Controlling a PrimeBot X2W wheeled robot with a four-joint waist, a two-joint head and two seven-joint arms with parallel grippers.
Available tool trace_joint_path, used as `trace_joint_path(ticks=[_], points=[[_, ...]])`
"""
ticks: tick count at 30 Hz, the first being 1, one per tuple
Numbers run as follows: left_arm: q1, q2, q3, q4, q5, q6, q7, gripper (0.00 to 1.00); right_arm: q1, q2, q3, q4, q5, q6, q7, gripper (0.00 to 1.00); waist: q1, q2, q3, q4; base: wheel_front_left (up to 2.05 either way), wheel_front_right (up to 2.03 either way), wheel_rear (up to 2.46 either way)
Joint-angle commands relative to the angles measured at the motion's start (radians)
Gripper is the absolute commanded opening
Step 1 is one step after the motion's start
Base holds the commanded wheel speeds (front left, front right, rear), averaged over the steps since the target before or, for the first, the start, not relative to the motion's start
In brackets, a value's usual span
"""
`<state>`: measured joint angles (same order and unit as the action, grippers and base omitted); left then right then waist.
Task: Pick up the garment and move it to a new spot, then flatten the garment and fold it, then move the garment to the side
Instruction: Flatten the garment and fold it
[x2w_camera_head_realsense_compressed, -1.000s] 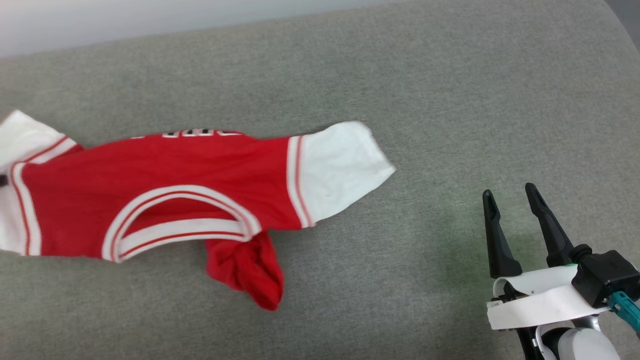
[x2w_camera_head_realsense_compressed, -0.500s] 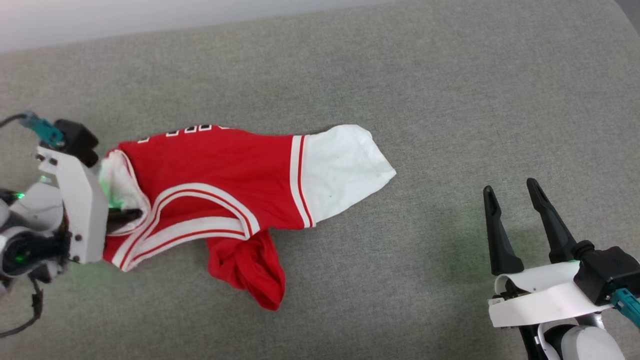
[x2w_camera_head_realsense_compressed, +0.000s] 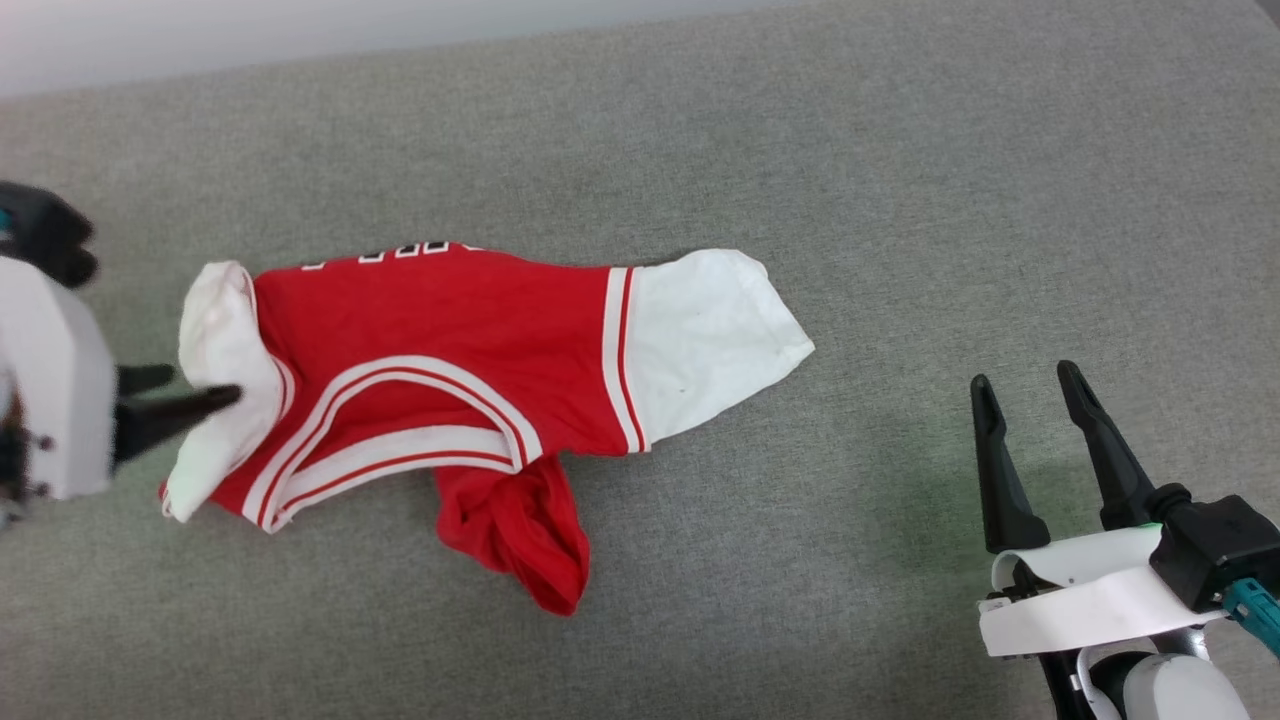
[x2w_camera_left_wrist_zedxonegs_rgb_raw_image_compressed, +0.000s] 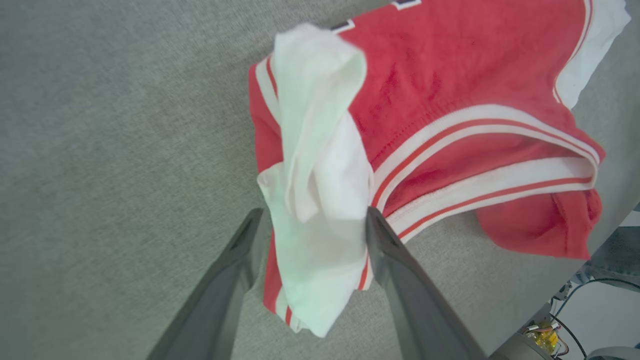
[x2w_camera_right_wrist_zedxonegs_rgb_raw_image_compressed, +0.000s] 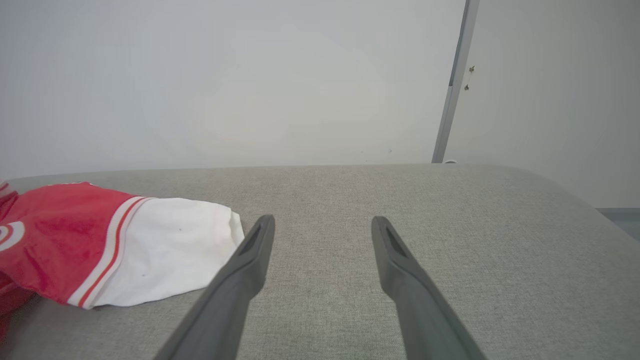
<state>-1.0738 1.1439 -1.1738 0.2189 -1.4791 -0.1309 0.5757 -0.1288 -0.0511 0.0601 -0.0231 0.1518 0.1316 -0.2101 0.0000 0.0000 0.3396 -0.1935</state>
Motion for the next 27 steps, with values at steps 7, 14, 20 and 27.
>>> trace_joint_path(ticks=[7,14,20,27], points=[[-0.033,0.037,0.032,0.022,-0.059,0.001,0.016,1.00,-0.017,0.001,0.021,0.013,0.005,-0.002,-0.013,1.00,0.0000,0.0000,0.013,-0.012,0.00,0.00,0.00],[0.000,0.025,0.042,0.010,-0.136,0.001,0.037,0.43,0.004,0.001,0.002,0.002,0.007,-0.002,-0.021,1.00,0.0000,0.0000,0.021,-0.030,0.00,0.00,0.00],[-0.026,0.058,0.057,0.020,-0.100,0.001,0.026,0.00,0.014,0.002,-0.004,-0.011,0.001,-0.002,-0.016,1.00,0.0000,0.0000,0.032,-0.026,0.00,0.00,0.00],[-0.069,0.099,0.020,0.156,0.098,0.001,-0.010,0.00,-0.010,0.001,0.027,-0.020,-0.007,-0.002,-0.011,1.00,0.0000,0.0000,0.061,-0.021,0.00,0.00,0.00]])
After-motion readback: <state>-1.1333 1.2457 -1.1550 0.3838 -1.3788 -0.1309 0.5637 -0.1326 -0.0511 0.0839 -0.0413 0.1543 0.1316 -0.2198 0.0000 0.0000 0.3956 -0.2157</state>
